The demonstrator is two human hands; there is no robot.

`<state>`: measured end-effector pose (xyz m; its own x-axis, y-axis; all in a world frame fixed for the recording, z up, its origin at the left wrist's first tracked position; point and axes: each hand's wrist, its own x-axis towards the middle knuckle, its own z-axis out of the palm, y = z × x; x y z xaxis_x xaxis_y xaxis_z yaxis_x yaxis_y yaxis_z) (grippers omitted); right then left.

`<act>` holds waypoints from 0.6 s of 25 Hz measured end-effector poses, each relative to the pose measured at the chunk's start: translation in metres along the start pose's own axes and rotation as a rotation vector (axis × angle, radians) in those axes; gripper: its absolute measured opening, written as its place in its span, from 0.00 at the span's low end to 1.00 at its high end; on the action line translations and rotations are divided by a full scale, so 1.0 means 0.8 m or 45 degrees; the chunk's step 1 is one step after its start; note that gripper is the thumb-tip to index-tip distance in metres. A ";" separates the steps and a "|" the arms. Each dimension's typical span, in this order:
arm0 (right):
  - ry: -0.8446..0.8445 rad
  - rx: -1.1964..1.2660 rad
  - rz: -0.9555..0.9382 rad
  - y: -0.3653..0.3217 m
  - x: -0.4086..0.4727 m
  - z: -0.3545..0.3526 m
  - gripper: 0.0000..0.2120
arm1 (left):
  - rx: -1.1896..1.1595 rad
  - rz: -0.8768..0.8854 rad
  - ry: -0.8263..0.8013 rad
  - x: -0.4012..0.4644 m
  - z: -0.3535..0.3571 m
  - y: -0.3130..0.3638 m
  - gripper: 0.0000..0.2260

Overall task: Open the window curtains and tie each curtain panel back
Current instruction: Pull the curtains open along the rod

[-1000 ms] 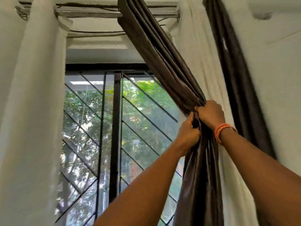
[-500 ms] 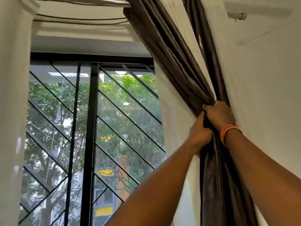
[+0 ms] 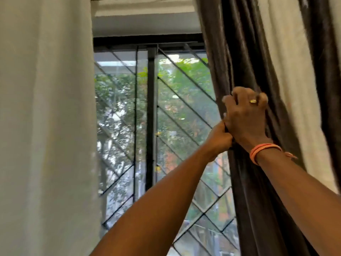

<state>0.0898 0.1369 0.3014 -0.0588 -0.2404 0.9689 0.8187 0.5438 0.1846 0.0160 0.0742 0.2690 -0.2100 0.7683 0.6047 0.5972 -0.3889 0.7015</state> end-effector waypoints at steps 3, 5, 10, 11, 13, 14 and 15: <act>-0.180 0.216 0.027 -0.105 0.000 -0.005 0.07 | 0.252 0.120 0.281 -0.050 -0.110 -0.033 0.18; -0.330 0.316 0.063 -0.197 -0.005 -0.006 0.10 | 0.639 0.258 0.616 -0.094 -0.198 -0.072 0.20; -1.007 1.237 0.608 -0.476 -0.006 -0.024 0.37 | 1.376 -0.132 1.377 -0.227 -0.430 -0.126 0.33; -1.099 1.444 0.684 -0.530 -0.002 -0.031 0.45 | 1.350 -0.279 1.334 -0.246 -0.469 -0.136 0.34; -1.221 1.682 0.756 -0.618 0.010 -0.044 0.56 | 1.060 -0.453 1.169 -0.272 -0.528 -0.163 0.35; -1.271 1.756 0.803 -0.650 0.017 -0.049 0.59 | 0.859 -0.474 1.092 -0.279 -0.547 -0.182 0.34; -1.304 1.793 0.866 -0.671 0.022 -0.047 0.61 | 0.673 -0.459 1.019 -0.285 -0.556 -0.197 0.33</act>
<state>-0.3291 -0.1895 0.2132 -0.6800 0.4992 0.5369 -0.1347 0.6348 -0.7608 -0.3747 -0.2657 0.1886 -0.7839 0.1550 0.6013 0.6207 0.2208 0.7523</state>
